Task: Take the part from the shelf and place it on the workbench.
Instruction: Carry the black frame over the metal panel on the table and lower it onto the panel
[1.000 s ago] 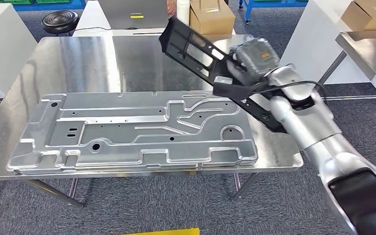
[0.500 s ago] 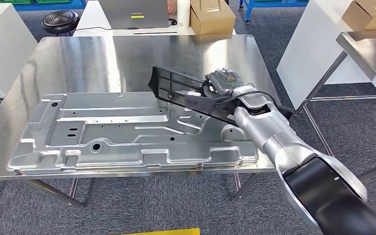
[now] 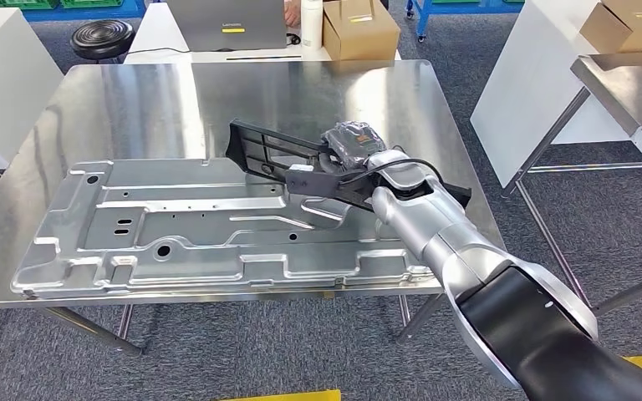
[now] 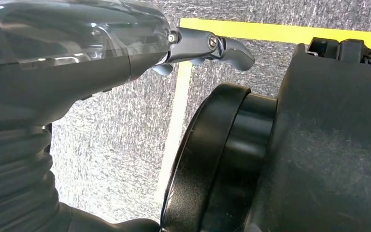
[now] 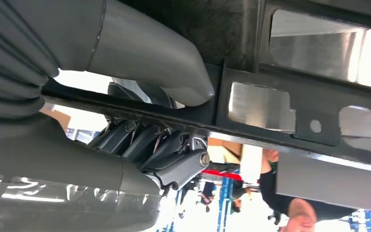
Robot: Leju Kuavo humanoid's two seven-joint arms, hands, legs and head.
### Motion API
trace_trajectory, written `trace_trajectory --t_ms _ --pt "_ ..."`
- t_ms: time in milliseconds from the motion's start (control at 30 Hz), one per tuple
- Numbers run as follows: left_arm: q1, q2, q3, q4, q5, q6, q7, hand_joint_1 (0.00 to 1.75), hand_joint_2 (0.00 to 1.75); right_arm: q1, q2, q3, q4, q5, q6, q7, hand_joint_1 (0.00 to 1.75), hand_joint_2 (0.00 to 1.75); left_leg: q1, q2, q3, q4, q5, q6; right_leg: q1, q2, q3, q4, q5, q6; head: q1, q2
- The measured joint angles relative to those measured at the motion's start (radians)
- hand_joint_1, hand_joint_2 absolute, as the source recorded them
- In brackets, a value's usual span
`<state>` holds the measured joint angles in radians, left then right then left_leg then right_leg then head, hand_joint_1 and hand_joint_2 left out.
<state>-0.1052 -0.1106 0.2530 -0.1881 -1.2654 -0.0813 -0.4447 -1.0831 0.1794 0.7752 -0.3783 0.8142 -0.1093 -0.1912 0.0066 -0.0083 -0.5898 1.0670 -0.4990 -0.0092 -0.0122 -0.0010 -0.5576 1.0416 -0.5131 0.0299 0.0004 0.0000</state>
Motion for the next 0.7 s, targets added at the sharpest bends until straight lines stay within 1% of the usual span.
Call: trace_trajectory --t_ms 133,267,333,433,567,700 --pt "0.0 0.0 -0.004 0.0 0.0 0.0 -0.001 0.0 1.75 -0.011 0.006 0.0 0.006 0.011 0.013 0.003 1.75 1.75 0.0 -0.001 0.0 0.0 0.0 0.0 0.0 0.0 0.0 0.0 0.0 0.0 0.0 0.0" --pt "0.001 0.001 -0.005 0.0 0.007 0.0 -0.001 0.0 1.75 -0.043 0.001 0.0 0.017 0.008 0.066 0.031 1.75 1.75 0.0 -0.001 -0.001 0.0 0.0 0.0 0.0 -0.001 -0.001 0.0 0.0 0.0 0.0 0.0" --pt "0.002 0.002 -0.005 0.0 0.013 0.0 -0.001 0.0 1.75 -0.065 -0.009 -0.002 0.024 0.003 0.087 0.045 1.75 1.75 -0.001 -0.001 -0.002 0.0 0.0 0.0 0.0 -0.001 -0.001 0.0 0.0 0.0 0.0 0.0" --pt "0.004 0.004 -0.005 0.0 0.018 0.0 -0.001 0.0 1.75 -0.095 -0.028 -0.003 0.033 0.008 0.095 0.076 1.75 1.75 -0.001 -0.001 -0.002 0.0 0.0 0.0 -0.001 -0.001 -0.001 0.0 0.0 0.0 0.0 0.0" --pt "0.006 0.006 -0.005 0.0 0.02 0.0 -0.002 0.0 1.75 -0.162 -0.058 -0.003 0.043 0.031 0.119 0.11 1.75 1.75 -0.001 -0.003 -0.004 0.0 0.0 0.0 -0.001 -0.003 -0.002 0.0 0.0 0.0 0.001 0.0" --pt "0.006 0.007 -0.005 0.0 0.021 0.0 -0.004 0.0 1.75 -0.215 -0.068 -0.002 0.047 0.041 0.153 0.13 1.75 1.75 -0.001 -0.002 -0.004 0.0 0.0 0.0 -0.001 -0.002 -0.003 0.0 0.0 0.0 0.001 0.0"
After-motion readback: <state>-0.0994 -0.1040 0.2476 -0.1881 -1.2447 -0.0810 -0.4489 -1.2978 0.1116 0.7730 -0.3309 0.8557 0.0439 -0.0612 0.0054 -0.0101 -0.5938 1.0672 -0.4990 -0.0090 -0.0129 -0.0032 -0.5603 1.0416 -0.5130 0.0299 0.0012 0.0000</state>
